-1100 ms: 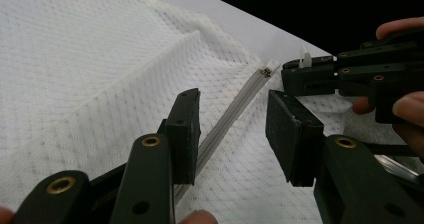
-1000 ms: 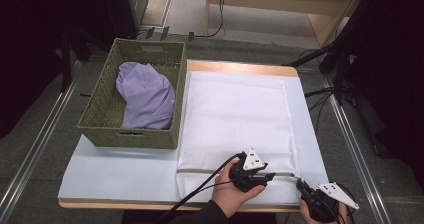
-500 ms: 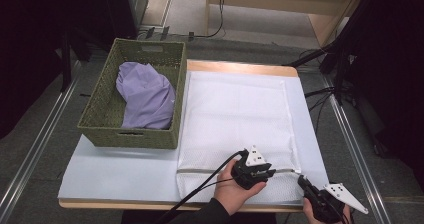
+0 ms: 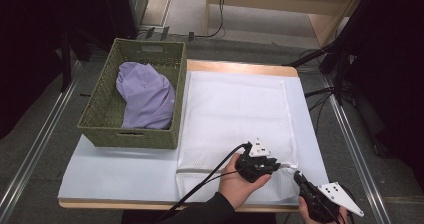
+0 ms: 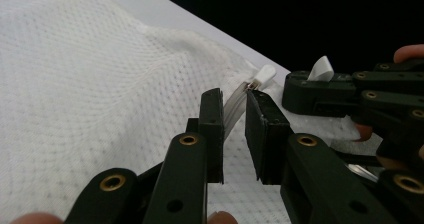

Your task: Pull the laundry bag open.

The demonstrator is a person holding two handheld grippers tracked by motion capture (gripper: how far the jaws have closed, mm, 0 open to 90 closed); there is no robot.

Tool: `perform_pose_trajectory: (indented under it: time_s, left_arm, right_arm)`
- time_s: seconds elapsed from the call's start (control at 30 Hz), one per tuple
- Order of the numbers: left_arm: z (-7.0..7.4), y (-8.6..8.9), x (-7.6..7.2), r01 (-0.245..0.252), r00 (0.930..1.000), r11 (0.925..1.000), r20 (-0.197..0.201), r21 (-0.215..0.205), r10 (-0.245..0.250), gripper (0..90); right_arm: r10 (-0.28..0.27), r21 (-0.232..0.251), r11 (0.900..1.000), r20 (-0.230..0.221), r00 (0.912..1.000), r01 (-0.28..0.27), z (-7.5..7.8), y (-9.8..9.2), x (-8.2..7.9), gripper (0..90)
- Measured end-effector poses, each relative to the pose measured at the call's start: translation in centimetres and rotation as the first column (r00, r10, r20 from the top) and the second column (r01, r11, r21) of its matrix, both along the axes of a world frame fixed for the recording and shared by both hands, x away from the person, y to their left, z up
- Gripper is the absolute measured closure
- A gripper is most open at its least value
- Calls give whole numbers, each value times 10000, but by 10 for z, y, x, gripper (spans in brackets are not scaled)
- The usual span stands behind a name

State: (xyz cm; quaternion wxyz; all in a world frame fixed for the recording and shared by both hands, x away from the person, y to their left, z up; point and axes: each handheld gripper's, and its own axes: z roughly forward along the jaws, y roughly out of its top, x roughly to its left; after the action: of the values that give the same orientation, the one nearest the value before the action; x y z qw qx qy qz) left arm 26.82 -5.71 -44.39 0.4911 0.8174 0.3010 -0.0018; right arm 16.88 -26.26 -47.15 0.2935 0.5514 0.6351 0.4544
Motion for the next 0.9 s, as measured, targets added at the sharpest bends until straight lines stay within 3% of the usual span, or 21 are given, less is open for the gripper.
perform_pose_trajectory:
  time_s: [0.23,0.57,0.73,0.9]
  left_arm:
    - [4,-14,4,-47,9999,9998,-122,201,50,765]
    - [18,-19,10,-317,9992,9995,-262,0,317,694]
    - [19,-31,13,-335,9990,9982,-285,490,349,631]
    - [19,-35,16,-463,9978,9982,-458,378,480,579]
  right_arm:
    - [188,-217,9996,230,9996,-183,3,7,0,900]
    - [378,-472,9982,404,9985,-359,5,15,1,900]
    - [565,-740,9959,508,9971,-526,6,20,2,900]
    - [747,-1041,9922,530,9958,-689,6,25,2,900]
